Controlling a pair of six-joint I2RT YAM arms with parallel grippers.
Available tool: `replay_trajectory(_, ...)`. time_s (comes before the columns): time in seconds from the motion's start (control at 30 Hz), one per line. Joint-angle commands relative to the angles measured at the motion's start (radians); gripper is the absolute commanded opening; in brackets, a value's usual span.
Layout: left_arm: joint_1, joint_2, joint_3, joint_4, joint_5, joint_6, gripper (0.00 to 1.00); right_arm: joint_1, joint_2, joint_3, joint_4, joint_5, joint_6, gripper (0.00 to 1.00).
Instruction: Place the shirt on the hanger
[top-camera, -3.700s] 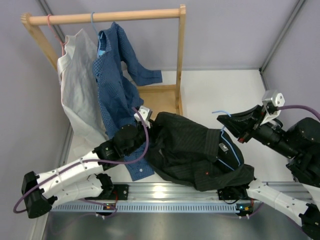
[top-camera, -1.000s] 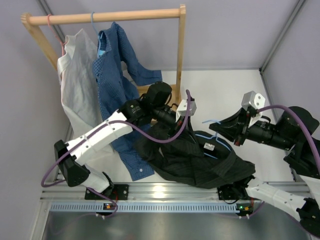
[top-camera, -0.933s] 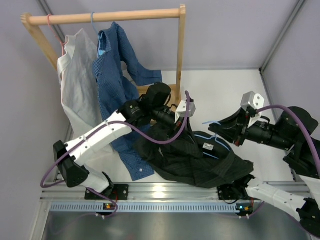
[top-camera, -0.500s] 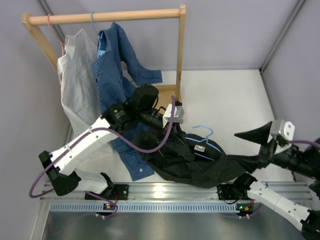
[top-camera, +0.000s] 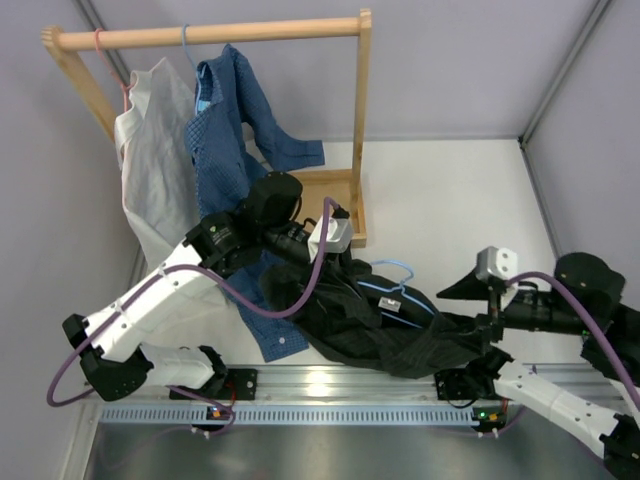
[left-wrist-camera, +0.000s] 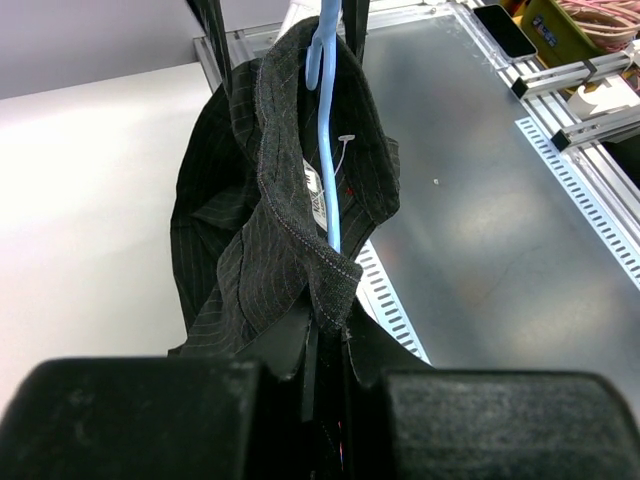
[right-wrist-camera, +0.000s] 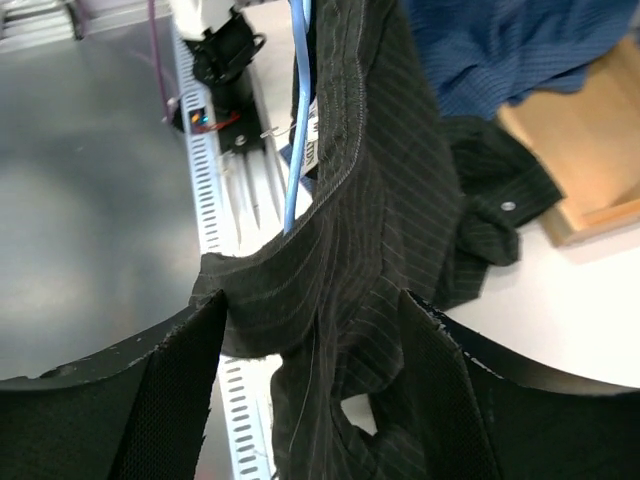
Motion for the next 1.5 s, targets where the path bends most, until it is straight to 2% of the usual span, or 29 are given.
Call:
replay_trajectory(0.0,0.004,-0.042,0.005,0.013,0.048,0.028,0.00,-0.003,0.045,-0.046,0.106,-0.128,-0.022,0.66)
replay_trajectory(0.1,0.004,-0.039,0.016,0.015,0.045,0.015,0.00,-0.003,0.064,-0.082,0.172,-0.193,-0.010,0.58)
replay_trajectory(0.2,0.004,-0.041,0.022,0.013,0.051,0.005,0.00,-0.003,0.079,-0.102,0.194,-0.208,-0.007,0.45)
replay_trajectory(0.23,0.005,-0.039,0.025,0.012,0.051,-0.002,0.00,-0.003,0.080,-0.103,0.196,-0.198,-0.007,0.38)
replay_trajectory(0.27,0.004,-0.041,0.028,0.011,0.046,-0.007,0.00,-0.003,0.081,-0.102,0.196,-0.178,-0.002,0.16)
replay_trajectory(0.33,0.004,-0.041,0.037,0.013,0.007,-0.027,0.00,-0.003,0.055,-0.099,0.211,-0.112,0.006,0.00)
replay_trajectory(0.5,0.005,-0.050,0.049,0.088,-0.128,-0.142,0.02,-0.001,-0.027,-0.092,0.274,0.009,0.045,0.00)
replay_trajectory(0.53,0.004,-0.051,0.055,0.105,-0.192,-0.192,0.34,-0.003,-0.033,-0.083,0.278,0.055,0.049,0.00)
replay_trajectory(0.57,0.005,-0.053,0.062,0.131,-0.228,-0.217,0.56,-0.003,-0.035,-0.079,0.284,0.078,0.053,0.00)
replay_trajectory(0.63,0.004,-0.061,0.092,0.140,-0.294,-0.274,0.87,-0.003,-0.035,-0.063,0.288,0.138,0.055,0.00)
replay_trajectory(0.67,0.004,-0.065,0.106,0.145,-0.370,-0.294,0.98,-0.003,-0.032,-0.047,0.288,0.160,0.056,0.00)
replay_trajectory(0.73,0.004,-0.084,0.135,0.146,-0.462,-0.371,0.98,-0.003,-0.021,-0.013,0.294,0.206,0.056,0.00)
replay_trajectory(0.77,0.004,-0.096,0.160,0.146,-0.572,-0.395,0.98,-0.003,-0.015,-0.004,0.298,0.232,0.061,0.00)
replay_trajectory(0.83,0.004,-0.146,0.168,0.148,-0.671,-0.464,0.98,-0.003,0.005,0.023,0.330,0.331,0.076,0.00)
replay_trajectory(0.87,0.004,-0.168,0.157,0.148,-0.776,-0.485,0.98,-0.003,0.016,0.048,0.347,0.370,0.099,0.00)
replay_trajectory(0.97,0.004,-0.283,0.070,0.148,-0.906,-0.541,0.96,-0.003,0.096,0.154,0.384,0.491,0.140,0.00)
replay_trajectory(1.0,0.004,-0.315,0.039,0.148,-0.924,-0.532,0.94,-0.003,0.157,0.191,0.396,0.523,0.166,0.00)
replay_trajectory(1.07,0.004,-0.407,-0.038,0.153,-0.873,-0.498,0.93,-0.003,0.249,0.288,0.422,0.525,0.187,0.00)
replay_trajectory(1.13,0.004,-0.462,-0.173,0.156,-0.848,-0.449,0.91,-0.003,0.301,0.372,0.487,0.533,0.214,0.00)
replay_trajectory(1.2,0.004,-0.531,-0.295,0.139,-0.869,-0.406,0.91,-0.003,0.358,0.417,0.542,0.569,0.231,0.00)
replay_trajectory(1.33,0.004,-0.671,-0.465,0.154,-0.951,-0.380,0.94,-0.003,0.451,0.568,0.648,0.545,0.266,0.00)
replay_trajectory(1.47,0.005,-0.788,-0.555,0.225,-0.990,-0.377,0.95,-0.003,0.530,0.632,0.711,0.493,0.279,0.00)
